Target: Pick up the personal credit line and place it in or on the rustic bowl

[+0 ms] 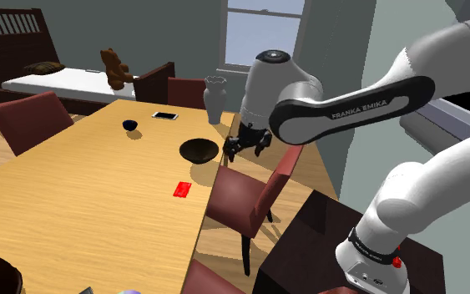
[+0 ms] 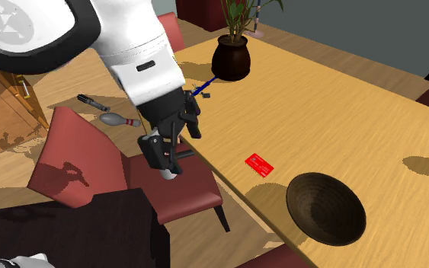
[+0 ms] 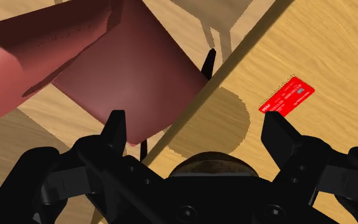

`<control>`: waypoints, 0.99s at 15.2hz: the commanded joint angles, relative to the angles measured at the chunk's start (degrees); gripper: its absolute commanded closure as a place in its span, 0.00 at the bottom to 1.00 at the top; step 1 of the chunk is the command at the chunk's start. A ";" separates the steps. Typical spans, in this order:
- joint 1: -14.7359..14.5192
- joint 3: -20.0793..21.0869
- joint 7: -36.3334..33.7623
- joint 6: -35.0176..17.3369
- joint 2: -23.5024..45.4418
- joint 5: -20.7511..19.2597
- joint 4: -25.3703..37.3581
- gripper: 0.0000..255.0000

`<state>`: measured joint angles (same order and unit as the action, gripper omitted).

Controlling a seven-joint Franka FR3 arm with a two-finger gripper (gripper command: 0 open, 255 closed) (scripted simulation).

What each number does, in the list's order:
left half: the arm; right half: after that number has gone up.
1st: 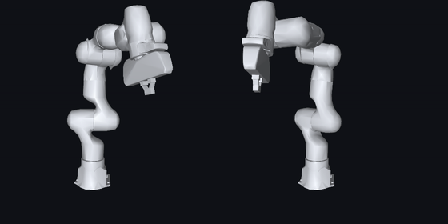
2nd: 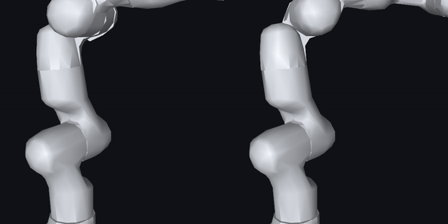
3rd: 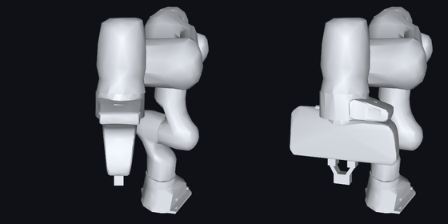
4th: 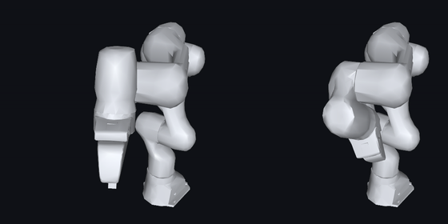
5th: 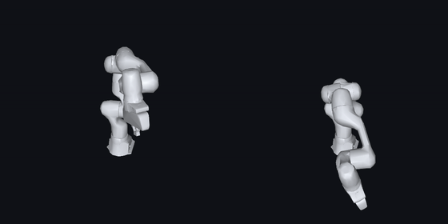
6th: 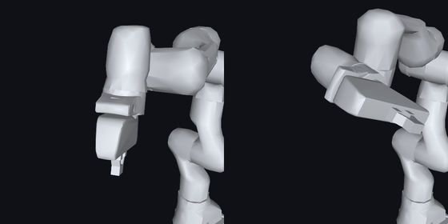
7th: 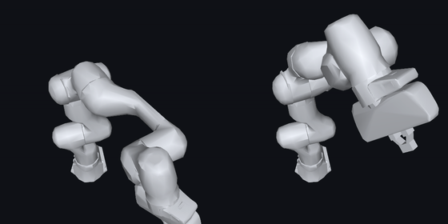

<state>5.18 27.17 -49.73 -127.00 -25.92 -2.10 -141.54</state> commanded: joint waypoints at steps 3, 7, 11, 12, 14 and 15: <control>5.30 8.10 -14.19 -6.04 9.35 -8.19 2.71 0.00; 10.61 15.34 -31.69 -7.06 21.40 -22.80 8.75 0.00; 9.29 16.29 -48.84 -2.59 35.52 -39.43 17.25 0.00; 7.85 15.43 -52.15 -1.13 38.78 -42.67 19.59 0.00; 4.53 13.17 -57.58 1.69 44.78 -47.89 24.40 0.00; 2.83 11.94 -59.80 3.03 47.57 -49.98 26.89 0.00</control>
<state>9.46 40.19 -106.88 -125.29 18.96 -49.59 -116.89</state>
